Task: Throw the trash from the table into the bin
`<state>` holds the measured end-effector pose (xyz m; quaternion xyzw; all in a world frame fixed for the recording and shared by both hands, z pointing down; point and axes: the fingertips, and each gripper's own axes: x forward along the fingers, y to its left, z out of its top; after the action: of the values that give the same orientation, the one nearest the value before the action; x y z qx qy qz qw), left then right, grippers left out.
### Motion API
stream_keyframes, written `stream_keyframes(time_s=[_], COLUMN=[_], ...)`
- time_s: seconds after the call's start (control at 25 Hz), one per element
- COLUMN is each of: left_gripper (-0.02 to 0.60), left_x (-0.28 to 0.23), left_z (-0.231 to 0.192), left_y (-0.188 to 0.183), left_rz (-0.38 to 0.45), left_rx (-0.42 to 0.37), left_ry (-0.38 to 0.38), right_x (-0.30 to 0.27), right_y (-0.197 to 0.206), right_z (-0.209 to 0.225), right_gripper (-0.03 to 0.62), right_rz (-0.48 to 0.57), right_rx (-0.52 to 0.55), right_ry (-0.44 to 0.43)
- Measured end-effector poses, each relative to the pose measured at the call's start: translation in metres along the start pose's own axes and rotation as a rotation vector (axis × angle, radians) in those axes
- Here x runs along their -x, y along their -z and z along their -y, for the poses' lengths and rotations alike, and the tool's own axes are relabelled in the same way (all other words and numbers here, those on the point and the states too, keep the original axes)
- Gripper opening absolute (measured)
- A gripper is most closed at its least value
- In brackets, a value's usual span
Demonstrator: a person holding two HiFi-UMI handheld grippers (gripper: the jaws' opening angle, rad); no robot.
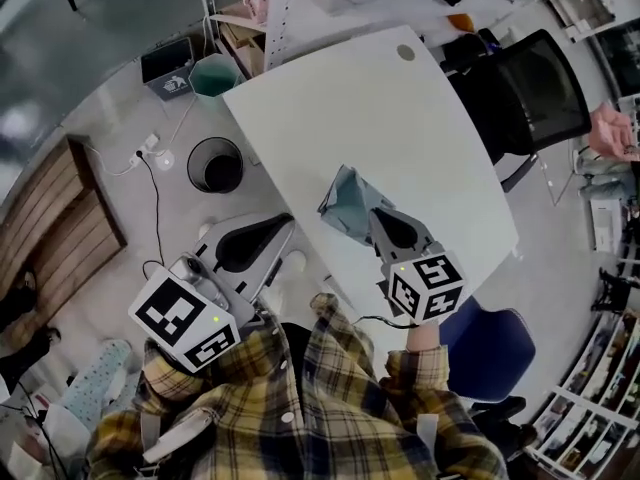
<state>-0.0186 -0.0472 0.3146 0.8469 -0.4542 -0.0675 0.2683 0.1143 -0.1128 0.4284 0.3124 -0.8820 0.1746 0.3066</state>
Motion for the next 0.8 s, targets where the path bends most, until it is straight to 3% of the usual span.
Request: stream_keyframes(time_s=[0.48,0.8], left_gripper=[0.008,0.008], left_x=[0.097,0.16], left_z=[-0.139,-0.222], left_y=[-0.065,-0.076], left_rz=[0.008,0.004], left_rx=[0.002,0.033], left_ry=[-0.059,-0.134], right_x=[-0.126,-0.213], right_y=[-0.098,-0.139], right_z=[-0.102,-0.167], right_gripper=[-0.002,-0.002], right_rz=[0.025,0.029], right_rx=[0.014,0.026], right_ry=[-0.032,-0.092])
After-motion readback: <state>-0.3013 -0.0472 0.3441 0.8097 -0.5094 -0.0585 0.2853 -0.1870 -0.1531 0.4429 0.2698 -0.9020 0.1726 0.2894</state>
